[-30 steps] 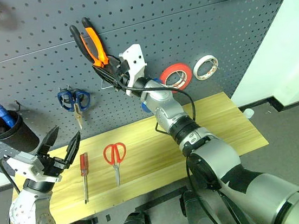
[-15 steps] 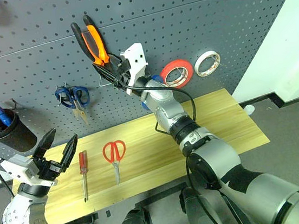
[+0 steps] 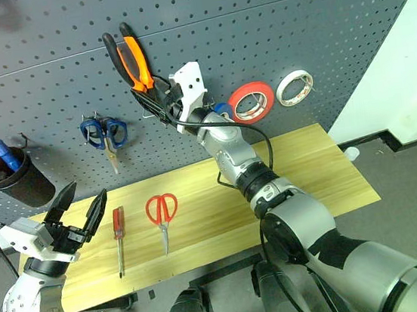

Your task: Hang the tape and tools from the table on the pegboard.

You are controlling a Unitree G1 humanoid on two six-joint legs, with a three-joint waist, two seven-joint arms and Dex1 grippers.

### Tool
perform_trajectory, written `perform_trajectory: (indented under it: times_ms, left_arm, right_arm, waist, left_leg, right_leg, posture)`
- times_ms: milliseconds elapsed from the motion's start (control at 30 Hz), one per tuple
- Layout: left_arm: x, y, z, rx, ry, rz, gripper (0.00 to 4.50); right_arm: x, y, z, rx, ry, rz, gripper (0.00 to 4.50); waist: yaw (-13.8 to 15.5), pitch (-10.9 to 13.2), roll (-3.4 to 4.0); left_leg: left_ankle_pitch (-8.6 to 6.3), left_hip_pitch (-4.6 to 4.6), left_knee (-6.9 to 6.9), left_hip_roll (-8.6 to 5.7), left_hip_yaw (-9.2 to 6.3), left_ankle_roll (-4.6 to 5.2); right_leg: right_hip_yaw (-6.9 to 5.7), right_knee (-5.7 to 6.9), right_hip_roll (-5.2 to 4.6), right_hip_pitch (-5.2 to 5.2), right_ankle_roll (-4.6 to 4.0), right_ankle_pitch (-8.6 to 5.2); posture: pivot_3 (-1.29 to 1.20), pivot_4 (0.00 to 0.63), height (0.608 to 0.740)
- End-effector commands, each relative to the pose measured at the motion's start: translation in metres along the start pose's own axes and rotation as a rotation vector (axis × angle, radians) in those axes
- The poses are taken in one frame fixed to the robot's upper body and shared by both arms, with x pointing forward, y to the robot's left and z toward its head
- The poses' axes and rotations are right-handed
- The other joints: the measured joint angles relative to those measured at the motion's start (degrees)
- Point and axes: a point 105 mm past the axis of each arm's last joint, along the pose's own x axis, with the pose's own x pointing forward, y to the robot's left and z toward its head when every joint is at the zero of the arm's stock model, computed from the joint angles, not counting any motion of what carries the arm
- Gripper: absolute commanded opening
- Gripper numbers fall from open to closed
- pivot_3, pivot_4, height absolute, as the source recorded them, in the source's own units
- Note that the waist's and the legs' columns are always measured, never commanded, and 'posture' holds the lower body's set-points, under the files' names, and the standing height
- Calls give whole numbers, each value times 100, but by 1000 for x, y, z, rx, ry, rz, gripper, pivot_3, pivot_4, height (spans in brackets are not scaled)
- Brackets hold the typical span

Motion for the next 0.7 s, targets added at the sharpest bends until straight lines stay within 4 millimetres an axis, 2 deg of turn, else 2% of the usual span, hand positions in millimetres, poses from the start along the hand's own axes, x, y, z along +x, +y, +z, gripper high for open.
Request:
perform_trajectory:
  times_ms: [33, 333, 467, 567, 700]
  left_arm:
    - [0, 4, 12, 40, -35, 7, 3554]
    - [2, 6, 10, 40, -40, 4, 3554]
    - [3, 6, 9, 38, -42, 2, 3554]
    - [3, 6, 9, 38, -43, 0, 3554]
    - [4, 7, 9, 39, -45, -1, 3554]
  right_arm:
    - [9, 32, -6, 53, -23, 50, 2085]
    - [0, 28, -20, 1, 15, 26, 2085]
    - [-3, 23, -23, -4, 31, 6, 3391]
    - [-3, 22, -19, -12, 10, -2, 4409]
    - [-2, 23, -6, -55, -52, 15, 4470]
  waist:
    - [-2, 0, 0]
    - [-2, -1, -1]
    - [-12, 0, -1]
    - [-10, -1, -1]
    - [-5, -1, -1]
  left_leg:
    - [0, 0, 0, 0, 0, 0]
    - [0, 1, -1, 0, 0, 0]
    - [0, -1, -1, 0, 0, 0]
    - [0, 1, -2, 0, 0, 0]
    - [0, 1, 8, 0, 0, 0]
  right_leg:
    - [0, 0, 0, 0, 0, 0]
    - [0, 0, 0, 0, -1, -1]
    - [0, -1, 0, -2, -1, -1]
    - [0, 0, 1, -2, -1, -1]
    - [0, 5, 1, 2, -3, 1]
  posture:
    - [-10, 192, 738]
    - [-17, 186, 738]
    - [-20, 184, 738]
    - [-21, 183, 738]
    - [-22, 179, 738]
